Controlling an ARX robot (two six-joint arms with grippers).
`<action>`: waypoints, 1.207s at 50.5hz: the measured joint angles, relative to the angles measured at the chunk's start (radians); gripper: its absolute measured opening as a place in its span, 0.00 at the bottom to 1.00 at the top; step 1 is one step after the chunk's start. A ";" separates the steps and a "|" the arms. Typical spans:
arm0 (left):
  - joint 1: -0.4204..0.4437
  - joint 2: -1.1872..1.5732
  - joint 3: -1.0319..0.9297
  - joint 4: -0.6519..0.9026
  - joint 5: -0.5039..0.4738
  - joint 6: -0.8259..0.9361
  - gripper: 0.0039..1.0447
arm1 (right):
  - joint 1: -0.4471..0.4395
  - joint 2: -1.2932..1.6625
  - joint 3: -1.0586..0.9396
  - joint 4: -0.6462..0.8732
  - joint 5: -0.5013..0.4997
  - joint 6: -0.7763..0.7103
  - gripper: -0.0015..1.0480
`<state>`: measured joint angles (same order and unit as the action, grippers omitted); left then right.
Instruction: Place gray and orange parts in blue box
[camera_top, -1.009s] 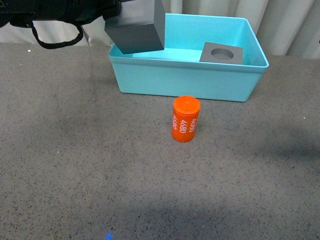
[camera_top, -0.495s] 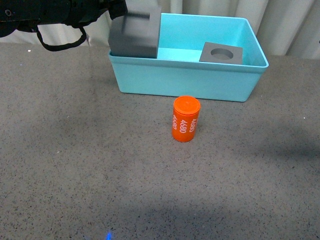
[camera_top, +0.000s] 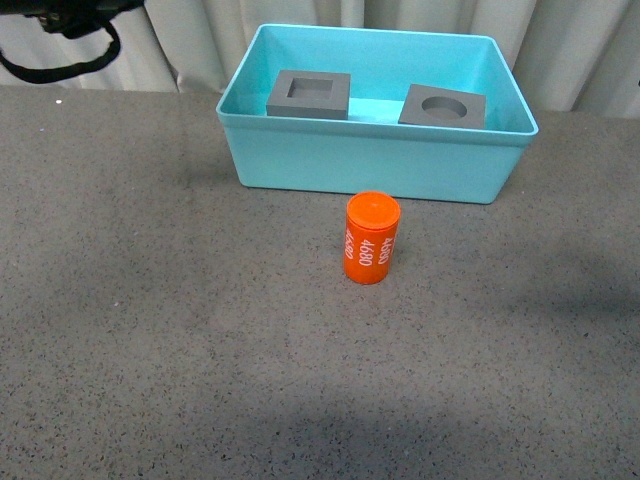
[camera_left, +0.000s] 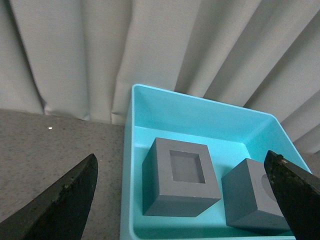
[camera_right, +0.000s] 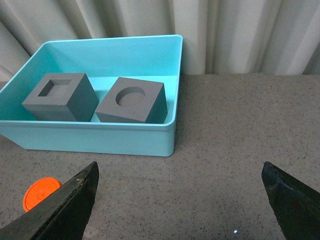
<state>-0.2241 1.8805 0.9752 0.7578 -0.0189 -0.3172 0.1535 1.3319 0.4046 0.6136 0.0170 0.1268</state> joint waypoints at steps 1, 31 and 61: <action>0.002 -0.020 -0.020 0.005 -0.009 0.000 0.94 | 0.000 0.000 0.000 0.000 0.000 0.000 0.91; 0.061 -0.792 -0.793 0.144 -0.139 0.292 0.35 | 0.000 -0.002 0.000 0.000 0.000 0.000 0.91; 0.221 -1.197 -0.955 -0.093 0.019 0.309 0.03 | 0.000 -0.002 0.000 0.000 0.000 0.000 0.91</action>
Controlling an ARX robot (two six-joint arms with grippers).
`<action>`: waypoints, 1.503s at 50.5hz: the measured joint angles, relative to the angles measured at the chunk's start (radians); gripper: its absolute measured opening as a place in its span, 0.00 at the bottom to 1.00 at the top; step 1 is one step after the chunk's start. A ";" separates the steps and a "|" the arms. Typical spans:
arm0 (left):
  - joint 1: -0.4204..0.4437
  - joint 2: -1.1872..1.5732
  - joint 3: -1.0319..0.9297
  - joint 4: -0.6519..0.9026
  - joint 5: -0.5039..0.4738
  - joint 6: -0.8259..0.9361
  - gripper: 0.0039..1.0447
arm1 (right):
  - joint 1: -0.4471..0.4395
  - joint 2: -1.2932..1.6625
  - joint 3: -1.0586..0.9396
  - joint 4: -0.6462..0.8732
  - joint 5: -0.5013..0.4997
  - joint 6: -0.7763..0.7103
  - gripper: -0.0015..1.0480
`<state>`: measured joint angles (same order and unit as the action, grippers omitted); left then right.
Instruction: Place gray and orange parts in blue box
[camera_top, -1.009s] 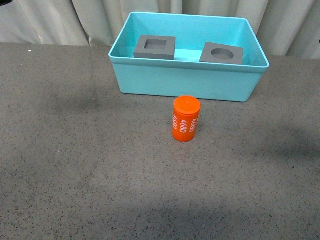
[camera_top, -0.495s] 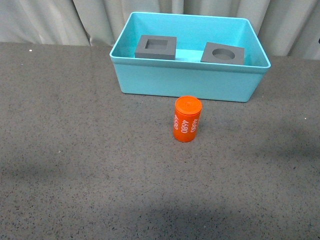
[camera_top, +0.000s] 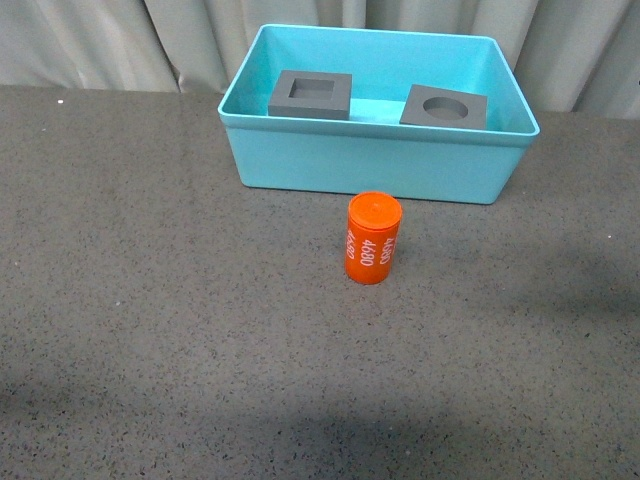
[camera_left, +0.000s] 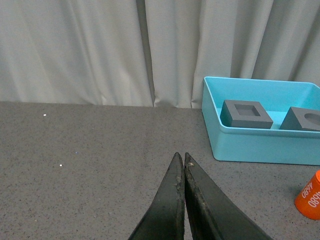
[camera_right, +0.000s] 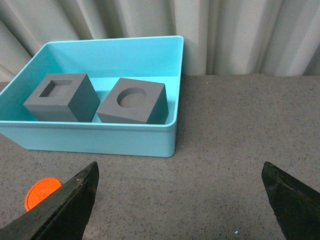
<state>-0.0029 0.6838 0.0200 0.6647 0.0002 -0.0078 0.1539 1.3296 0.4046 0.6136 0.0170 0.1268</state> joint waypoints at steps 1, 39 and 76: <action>0.000 -0.014 0.000 -0.013 0.000 0.000 0.03 | 0.000 0.000 0.000 0.000 0.000 0.000 0.91; 0.000 -0.424 -0.001 -0.400 0.000 0.000 0.03 | 0.000 0.000 0.000 0.000 0.000 0.000 0.91; 0.000 -0.679 -0.001 -0.663 0.000 0.000 0.19 | 0.008 0.020 -0.013 0.079 0.037 -0.061 0.91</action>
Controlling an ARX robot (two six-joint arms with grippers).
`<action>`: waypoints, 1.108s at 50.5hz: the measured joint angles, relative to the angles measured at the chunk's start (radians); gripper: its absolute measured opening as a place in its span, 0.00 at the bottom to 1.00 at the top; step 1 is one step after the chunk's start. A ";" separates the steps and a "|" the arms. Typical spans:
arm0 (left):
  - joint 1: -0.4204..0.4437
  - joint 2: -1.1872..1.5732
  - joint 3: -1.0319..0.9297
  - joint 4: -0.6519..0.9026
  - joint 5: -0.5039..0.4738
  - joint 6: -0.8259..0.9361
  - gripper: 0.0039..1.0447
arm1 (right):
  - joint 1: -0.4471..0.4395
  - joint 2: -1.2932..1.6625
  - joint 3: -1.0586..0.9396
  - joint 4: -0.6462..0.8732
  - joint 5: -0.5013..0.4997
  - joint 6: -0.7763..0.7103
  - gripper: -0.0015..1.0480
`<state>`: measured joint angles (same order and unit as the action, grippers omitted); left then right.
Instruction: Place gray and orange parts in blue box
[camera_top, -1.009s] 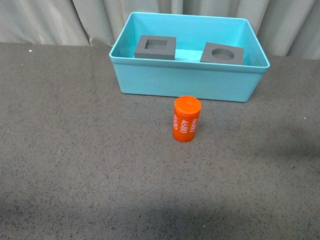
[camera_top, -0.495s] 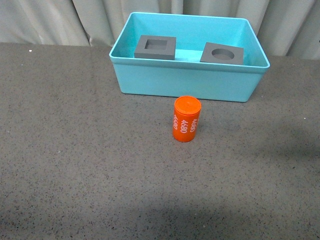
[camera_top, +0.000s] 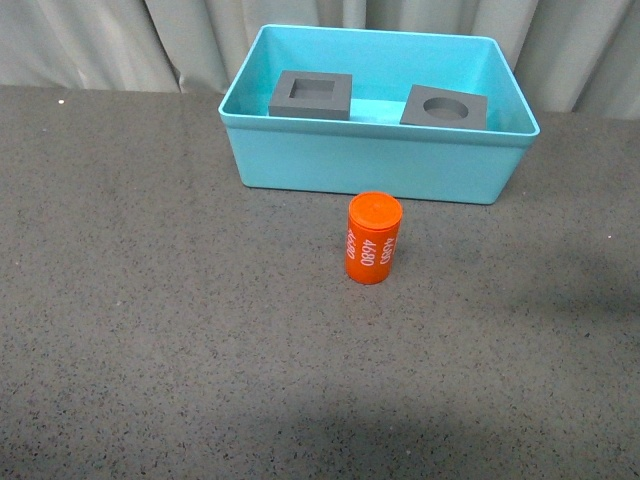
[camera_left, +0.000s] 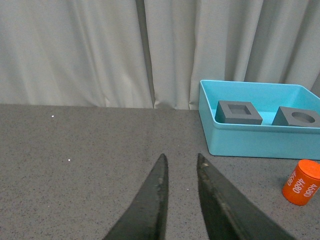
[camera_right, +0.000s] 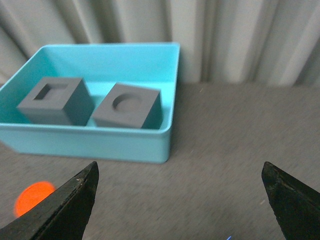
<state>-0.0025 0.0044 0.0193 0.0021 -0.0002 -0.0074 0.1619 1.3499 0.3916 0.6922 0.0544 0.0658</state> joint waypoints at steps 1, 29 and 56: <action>0.000 0.000 0.000 0.000 0.000 0.000 0.24 | 0.005 0.025 -0.005 0.073 -0.003 -0.059 0.91; 0.000 0.000 0.000 -0.001 0.000 0.003 0.94 | 0.182 0.491 0.523 -0.466 -0.341 -0.365 0.91; 0.000 0.000 0.000 -0.001 0.000 0.003 0.94 | 0.284 0.701 0.776 -0.774 -0.261 -0.391 0.91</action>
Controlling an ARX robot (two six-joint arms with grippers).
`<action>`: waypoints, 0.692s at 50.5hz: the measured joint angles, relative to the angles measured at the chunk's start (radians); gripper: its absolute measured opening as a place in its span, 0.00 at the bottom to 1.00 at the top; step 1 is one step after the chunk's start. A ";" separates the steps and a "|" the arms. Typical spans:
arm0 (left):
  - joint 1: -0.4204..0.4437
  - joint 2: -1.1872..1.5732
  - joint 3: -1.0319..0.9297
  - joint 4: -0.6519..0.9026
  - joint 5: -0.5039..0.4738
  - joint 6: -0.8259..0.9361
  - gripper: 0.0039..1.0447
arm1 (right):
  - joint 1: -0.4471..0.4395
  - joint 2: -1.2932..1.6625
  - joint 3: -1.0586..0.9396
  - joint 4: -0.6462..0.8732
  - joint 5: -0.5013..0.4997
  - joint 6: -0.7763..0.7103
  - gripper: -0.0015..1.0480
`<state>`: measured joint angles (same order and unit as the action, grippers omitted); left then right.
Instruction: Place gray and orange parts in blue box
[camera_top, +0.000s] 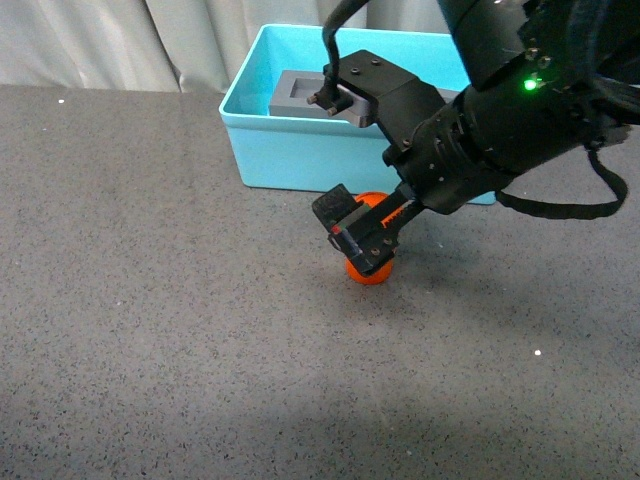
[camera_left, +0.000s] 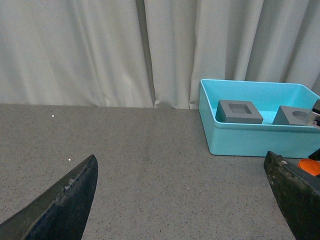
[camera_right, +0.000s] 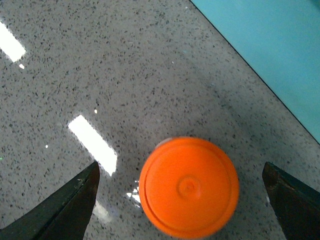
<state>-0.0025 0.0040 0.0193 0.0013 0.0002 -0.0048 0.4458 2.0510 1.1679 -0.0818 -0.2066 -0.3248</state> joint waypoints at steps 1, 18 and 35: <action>0.000 0.000 0.000 0.000 0.000 0.000 0.94 | 0.001 0.005 0.006 -0.002 0.000 0.002 0.91; 0.000 0.000 0.000 0.000 0.000 0.000 0.94 | 0.016 0.087 0.100 -0.117 0.080 0.007 0.47; 0.000 0.000 0.000 -0.001 0.000 0.000 0.94 | -0.024 -0.036 0.064 -0.051 0.008 0.079 0.43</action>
<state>-0.0025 0.0040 0.0193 0.0006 -0.0002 -0.0048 0.4221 2.0148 1.2316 -0.1329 -0.1982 -0.2459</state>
